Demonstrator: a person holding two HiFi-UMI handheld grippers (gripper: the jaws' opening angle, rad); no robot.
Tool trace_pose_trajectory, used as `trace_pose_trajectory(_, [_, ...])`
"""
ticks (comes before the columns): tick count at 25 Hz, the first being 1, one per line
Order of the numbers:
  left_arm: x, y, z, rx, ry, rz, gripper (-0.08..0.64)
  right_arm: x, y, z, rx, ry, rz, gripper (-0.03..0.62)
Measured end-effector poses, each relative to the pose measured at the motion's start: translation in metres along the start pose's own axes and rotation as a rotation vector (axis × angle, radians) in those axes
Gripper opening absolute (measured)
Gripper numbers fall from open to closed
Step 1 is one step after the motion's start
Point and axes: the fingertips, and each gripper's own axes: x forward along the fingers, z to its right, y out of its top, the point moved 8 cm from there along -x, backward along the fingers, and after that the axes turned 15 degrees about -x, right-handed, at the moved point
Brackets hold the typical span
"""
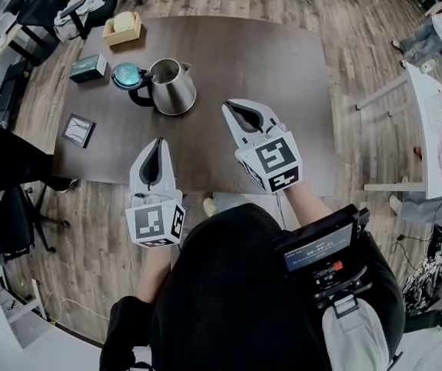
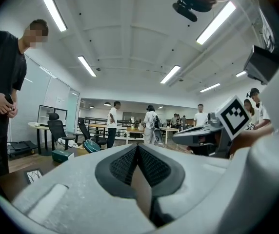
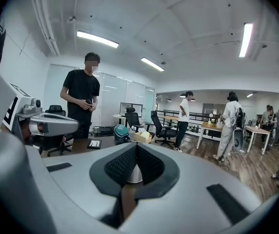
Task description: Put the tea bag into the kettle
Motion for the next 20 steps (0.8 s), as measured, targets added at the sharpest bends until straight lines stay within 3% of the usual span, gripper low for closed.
trace_pose_trajectory(20, [-0.009, -0.011, 0.022, 0.021, -0.042, 0.0, 0.003, -0.028, -0.009, -0.005, 0.009, -0.029, 0.012, 0.006])
